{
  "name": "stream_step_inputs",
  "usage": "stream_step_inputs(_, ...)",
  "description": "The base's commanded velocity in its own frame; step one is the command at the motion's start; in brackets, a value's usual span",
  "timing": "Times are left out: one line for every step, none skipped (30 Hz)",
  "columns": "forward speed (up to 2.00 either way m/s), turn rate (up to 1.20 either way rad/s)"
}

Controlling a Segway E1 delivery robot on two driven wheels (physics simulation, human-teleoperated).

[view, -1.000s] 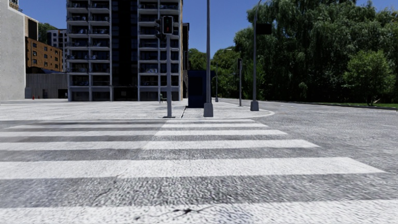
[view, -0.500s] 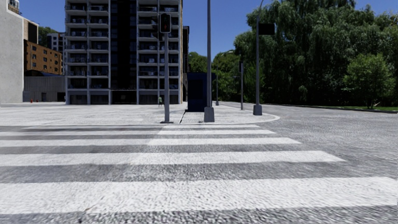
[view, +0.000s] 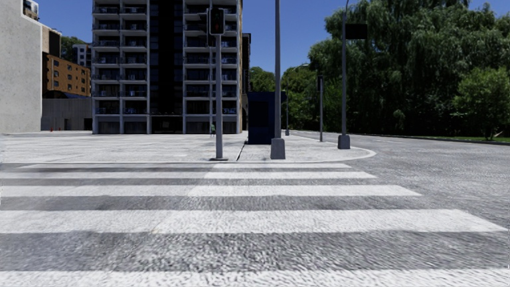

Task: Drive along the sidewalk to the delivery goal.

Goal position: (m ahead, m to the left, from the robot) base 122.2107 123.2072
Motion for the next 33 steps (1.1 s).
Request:
stream_step_inputs(1.10, 0.38)
stream_step_inputs(1.10, 0.38)
stream_step_inputs(1.10, 0.38)
stream_step_inputs(1.12, 0.38)
stream_step_inputs(1.13, 0.38)
stream_step_inputs(1.14, 0.38)
stream_step_inputs(1.14, 0.38)
stream_step_inputs(1.15, 0.38)
stream_step_inputs(1.17, 0.38)
stream_step_inputs(1.17, 0.38)
stream_step_inputs(1.23, 0.38)
stream_step_inputs(1.32, 0.38)
stream_step_inputs(1.37, 0.38)
stream_step_inputs(1.37, 0.38)
stream_step_inputs(1.40, 0.38)
stream_step_inputs(1.42, 0.38)
stream_step_inputs(1.42, 0.38)
stream_step_inputs(1.42, 0.38)
stream_step_inputs(1.42, 0.38)
stream_step_inputs(1.42, 0.38)
stream_step_inputs(1.42, 0.38)
stream_step_inputs(1.42, 0.38)
stream_step_inputs(1.42, 0.38)
stream_step_inputs(1.43, 0.38)
stream_step_inputs(1.44, 0.38)
stream_step_inputs(1.44, 0.38)
stream_step_inputs(1.44, 0.38)
stream_step_inputs(1.44, 0.38)
stream_step_inputs(1.44, 0.38)
stream_step_inputs(1.44, 0.38)
stream_step_inputs(1.44, 0.38)
stream_step_inputs(1.45, 0.38)
stream_step_inputs(1.45, 0.38)
